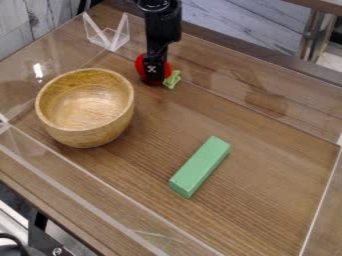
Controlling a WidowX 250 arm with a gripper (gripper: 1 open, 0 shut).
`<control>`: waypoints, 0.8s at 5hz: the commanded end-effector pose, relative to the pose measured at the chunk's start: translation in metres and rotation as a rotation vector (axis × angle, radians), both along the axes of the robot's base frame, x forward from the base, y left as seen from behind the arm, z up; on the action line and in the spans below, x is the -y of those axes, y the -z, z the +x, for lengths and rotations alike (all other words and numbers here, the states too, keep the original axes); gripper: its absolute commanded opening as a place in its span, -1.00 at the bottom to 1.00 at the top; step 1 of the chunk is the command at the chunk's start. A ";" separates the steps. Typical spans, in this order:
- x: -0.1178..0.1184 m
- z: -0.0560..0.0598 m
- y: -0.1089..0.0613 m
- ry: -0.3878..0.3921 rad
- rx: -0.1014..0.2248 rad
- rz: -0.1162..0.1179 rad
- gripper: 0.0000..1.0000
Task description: Move the red fruit to the right
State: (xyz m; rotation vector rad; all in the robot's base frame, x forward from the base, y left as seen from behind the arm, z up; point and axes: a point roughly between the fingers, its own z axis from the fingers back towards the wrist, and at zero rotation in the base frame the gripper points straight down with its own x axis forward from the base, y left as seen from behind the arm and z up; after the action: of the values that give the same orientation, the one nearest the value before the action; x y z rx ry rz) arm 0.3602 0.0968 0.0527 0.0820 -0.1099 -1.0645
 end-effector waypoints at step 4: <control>-0.005 0.014 -0.018 -0.052 0.091 -0.043 1.00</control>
State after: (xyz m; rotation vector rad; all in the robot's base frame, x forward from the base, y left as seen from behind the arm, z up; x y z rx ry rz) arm 0.3683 0.0981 0.0511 0.0543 -0.1678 -1.0108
